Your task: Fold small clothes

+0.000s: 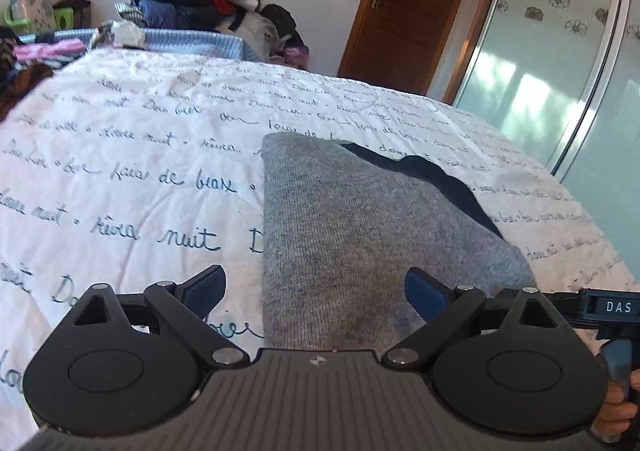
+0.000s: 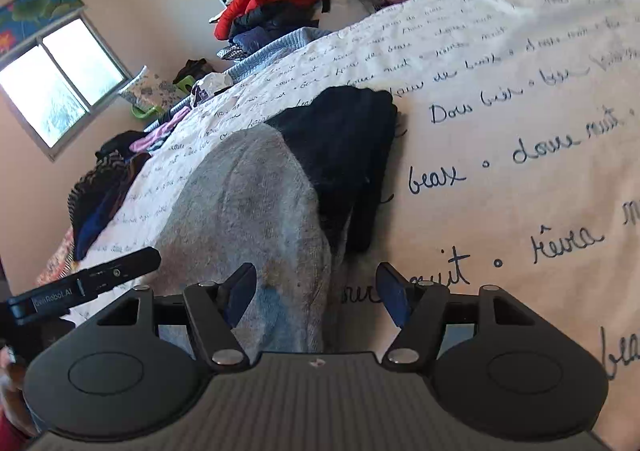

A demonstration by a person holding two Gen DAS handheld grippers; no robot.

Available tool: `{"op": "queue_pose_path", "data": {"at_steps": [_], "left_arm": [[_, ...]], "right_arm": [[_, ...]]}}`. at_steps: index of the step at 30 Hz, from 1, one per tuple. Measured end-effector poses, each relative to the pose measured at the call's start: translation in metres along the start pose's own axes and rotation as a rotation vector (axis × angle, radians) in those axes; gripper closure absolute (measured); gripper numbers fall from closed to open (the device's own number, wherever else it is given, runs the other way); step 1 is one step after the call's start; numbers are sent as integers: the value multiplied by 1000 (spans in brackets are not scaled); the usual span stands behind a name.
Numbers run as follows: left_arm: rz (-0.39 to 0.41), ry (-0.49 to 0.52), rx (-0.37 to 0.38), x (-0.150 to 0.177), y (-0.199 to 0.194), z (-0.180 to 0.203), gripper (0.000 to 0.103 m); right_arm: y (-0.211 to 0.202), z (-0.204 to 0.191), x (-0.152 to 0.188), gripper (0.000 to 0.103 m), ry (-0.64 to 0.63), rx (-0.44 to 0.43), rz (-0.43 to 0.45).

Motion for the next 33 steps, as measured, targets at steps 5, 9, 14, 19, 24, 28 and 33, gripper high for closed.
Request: {"op": "queue_pose_path", "data": {"at_steps": [5,9,14,19,24,28,33], "left_arm": [[-117,-104,154,9,33,-3,8],[-102,-75,197,9,39,5,8],[-83,-120,190,6,38,-3,44],[-76,-171,203,-3,30,-6,67],[-50,-158,169,-10,13,7,75],[-59,-145,183,-4,4,14,75],[-76,-74,95,14,9,11,62]], "right_arm": [[24,3,-11,35,93,-137,21],[40,-6,-17,35,58,-178,21],[51,-10,-20,65,56,-171,-5],[50,-6,-25,77,118,-190,-16],[31,-16,-41,83,80,-185,-4],[15,-14,-43,83,55,-176,-10],[15,-6,-14,54,-87,-7,-87]]}}
Point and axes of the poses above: each gripper's, at about its wrist camera, not at the fingertips, and y roughly the way its jaws point, z to its right, x to its underside, the point moved 10 cm from there along y, roughly the way its jaws point, and after that the axes turned 7 degrees about -y, right-handed, at the moved point
